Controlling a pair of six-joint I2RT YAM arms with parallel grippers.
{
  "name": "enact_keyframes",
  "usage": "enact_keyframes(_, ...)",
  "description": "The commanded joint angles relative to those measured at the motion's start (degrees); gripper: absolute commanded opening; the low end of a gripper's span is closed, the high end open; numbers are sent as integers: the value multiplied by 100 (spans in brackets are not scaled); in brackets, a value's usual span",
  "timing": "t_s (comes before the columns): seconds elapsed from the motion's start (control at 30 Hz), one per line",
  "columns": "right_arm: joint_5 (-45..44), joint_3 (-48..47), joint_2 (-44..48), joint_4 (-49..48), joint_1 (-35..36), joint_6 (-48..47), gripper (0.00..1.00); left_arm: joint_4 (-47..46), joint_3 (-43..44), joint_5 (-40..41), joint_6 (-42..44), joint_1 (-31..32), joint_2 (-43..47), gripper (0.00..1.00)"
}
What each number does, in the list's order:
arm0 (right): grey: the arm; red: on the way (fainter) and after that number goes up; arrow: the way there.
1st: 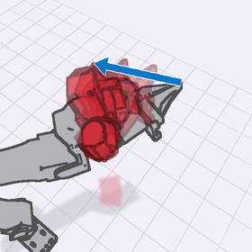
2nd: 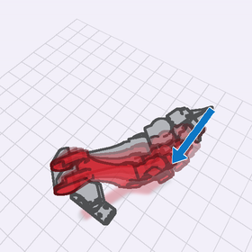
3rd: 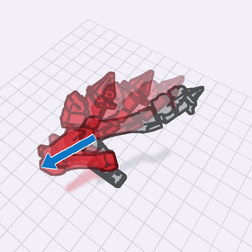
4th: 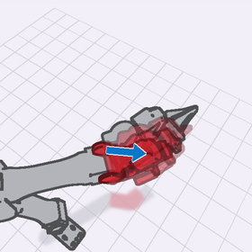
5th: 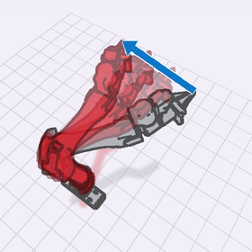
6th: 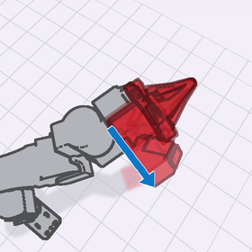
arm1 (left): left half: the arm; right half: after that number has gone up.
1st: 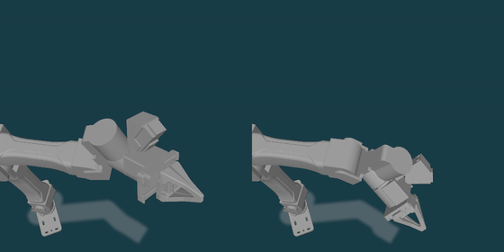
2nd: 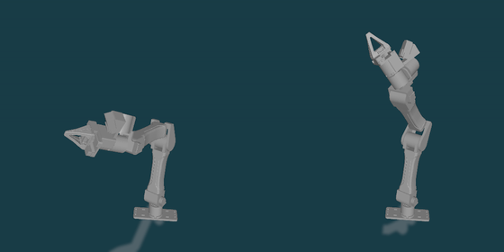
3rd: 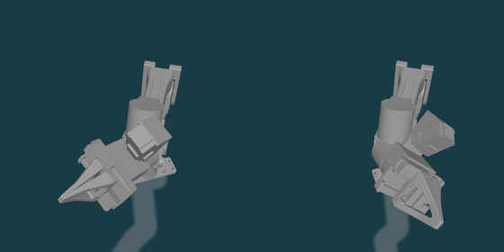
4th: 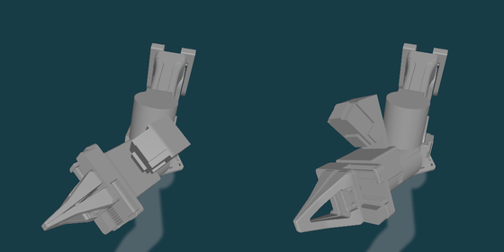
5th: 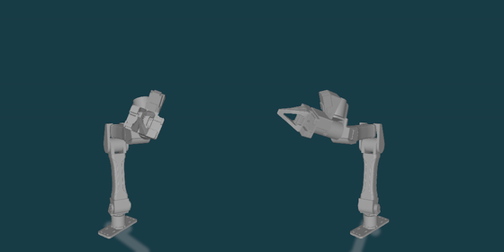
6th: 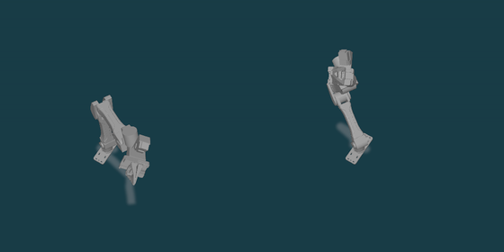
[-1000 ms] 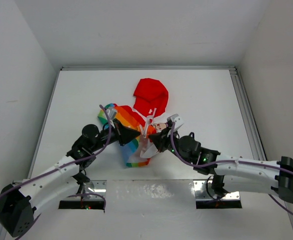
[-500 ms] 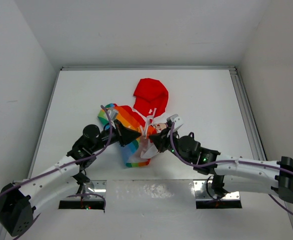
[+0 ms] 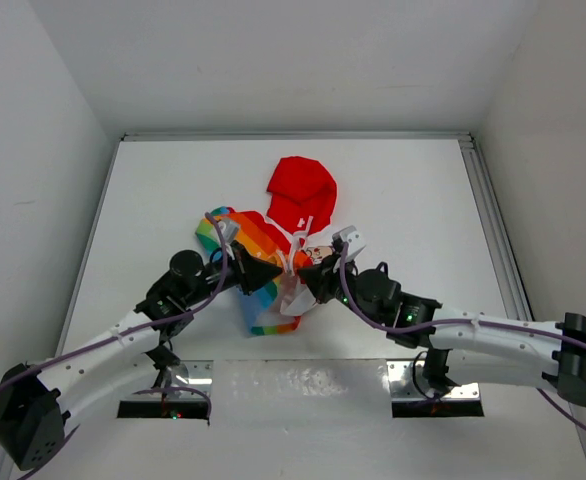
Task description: Zip up the jacket
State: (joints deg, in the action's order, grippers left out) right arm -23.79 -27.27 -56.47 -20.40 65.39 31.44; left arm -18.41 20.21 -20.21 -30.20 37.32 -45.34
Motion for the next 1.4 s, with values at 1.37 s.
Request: enact_keyframes(1.37, 674, -1061, -321, 282, -184, 319, 0, 347, 229, 474, 181, 302, 96, 0)
